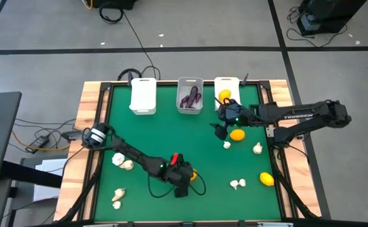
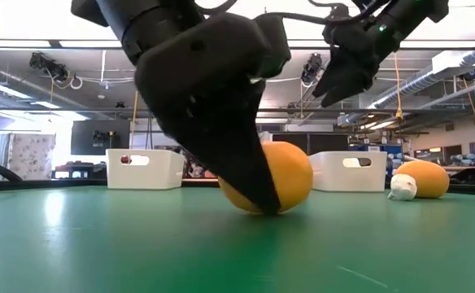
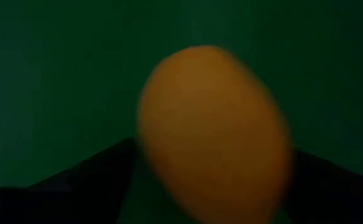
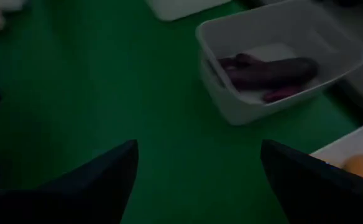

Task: Sort produce into baskets
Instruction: Put the lemon into the right white bin

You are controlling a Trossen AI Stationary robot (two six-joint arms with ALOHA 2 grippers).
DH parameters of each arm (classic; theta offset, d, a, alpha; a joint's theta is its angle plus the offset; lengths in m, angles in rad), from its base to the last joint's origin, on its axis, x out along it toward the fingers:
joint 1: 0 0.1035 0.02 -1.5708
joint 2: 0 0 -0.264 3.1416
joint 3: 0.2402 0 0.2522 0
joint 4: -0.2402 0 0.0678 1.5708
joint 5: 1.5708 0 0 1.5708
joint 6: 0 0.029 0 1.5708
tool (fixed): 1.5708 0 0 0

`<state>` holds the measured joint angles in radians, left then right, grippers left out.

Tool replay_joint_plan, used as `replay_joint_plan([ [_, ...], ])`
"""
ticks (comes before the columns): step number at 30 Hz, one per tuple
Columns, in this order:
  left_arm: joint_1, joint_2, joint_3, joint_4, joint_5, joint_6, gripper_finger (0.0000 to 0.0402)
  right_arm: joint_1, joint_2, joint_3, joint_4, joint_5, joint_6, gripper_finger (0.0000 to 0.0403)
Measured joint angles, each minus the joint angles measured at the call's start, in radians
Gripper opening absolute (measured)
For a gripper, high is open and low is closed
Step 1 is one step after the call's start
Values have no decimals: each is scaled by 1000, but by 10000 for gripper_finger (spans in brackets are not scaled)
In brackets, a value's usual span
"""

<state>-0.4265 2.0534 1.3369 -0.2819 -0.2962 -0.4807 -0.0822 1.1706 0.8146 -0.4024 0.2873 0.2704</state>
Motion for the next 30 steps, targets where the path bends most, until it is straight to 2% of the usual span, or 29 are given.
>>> replay_joint_plan([
  [5, 0, -13, 0, 11, -62, 16, 262, 52, 0, 0, -24, -88, 26, 343],
  [8, 9, -20, 0, 14, -105, 38, 232, 89, 5, 0, -26, -171, 47, 339],
  [11, 22, -31, 0, 22, -170, 97, 234, 128, 26, -4, 1, -216, 52, 337],
  [16, 44, -45, 57, 16, -337, 283, 256, 159, 58, -27, 149, -276, 48, 336],
  [20, 62, -45, 125, 14, -403, 410, 257, 160, 53, -48, 233, -346, 33, 336],
  [26, 73, -46, 189, 17, -610, 483, 255, 162, 53, -71, 297, -446, 70, 336],
  [30, 77, -47, 200, 37, -631, 544, 255, 162, 53, -71, 322, -432, 89, 336],
])
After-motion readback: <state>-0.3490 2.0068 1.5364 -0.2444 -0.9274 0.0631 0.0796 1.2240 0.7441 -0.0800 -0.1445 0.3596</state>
